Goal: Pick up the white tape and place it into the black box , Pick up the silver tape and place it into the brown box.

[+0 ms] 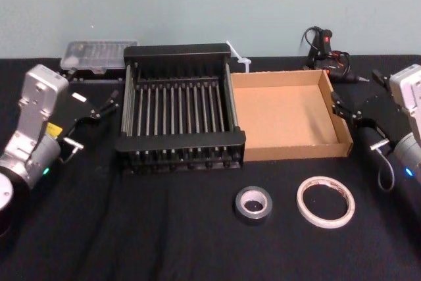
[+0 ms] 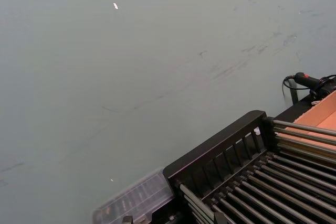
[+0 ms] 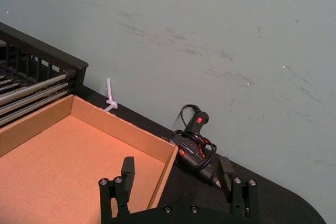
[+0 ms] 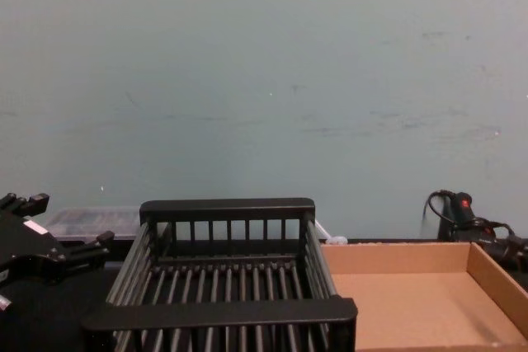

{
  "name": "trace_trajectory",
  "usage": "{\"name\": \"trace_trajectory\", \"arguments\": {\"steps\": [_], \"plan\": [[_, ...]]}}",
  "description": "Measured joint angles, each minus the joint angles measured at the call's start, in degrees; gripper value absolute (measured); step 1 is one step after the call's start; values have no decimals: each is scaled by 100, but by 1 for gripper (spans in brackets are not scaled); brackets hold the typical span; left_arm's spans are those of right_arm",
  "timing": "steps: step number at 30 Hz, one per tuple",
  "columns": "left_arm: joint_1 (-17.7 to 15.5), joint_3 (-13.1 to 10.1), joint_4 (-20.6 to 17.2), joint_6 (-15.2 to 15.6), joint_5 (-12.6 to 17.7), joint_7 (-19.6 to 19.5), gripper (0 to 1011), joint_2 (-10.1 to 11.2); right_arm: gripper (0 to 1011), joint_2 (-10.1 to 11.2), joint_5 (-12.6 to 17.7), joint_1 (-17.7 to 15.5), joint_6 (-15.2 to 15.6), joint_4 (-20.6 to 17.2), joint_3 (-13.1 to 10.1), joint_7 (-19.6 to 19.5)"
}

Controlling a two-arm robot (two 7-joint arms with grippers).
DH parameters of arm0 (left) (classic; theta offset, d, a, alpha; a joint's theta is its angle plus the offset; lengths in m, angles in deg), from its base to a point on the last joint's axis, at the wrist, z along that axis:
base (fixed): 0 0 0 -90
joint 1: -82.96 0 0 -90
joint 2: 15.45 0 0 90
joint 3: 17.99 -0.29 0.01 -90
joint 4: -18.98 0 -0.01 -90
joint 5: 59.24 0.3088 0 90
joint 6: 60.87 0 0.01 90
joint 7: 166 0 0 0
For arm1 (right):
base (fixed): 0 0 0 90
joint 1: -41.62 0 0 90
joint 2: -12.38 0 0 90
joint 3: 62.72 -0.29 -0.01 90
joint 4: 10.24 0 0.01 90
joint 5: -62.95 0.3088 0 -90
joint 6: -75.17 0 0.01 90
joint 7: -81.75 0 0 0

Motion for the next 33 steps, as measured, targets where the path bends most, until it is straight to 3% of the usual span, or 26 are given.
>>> {"name": "trace_trajectory", "arguments": {"steps": [33], "plan": [[0, 0, 0, 0, 0, 0, 1001, 0, 1002, 0, 0, 0, 0, 0, 0, 0]]}}
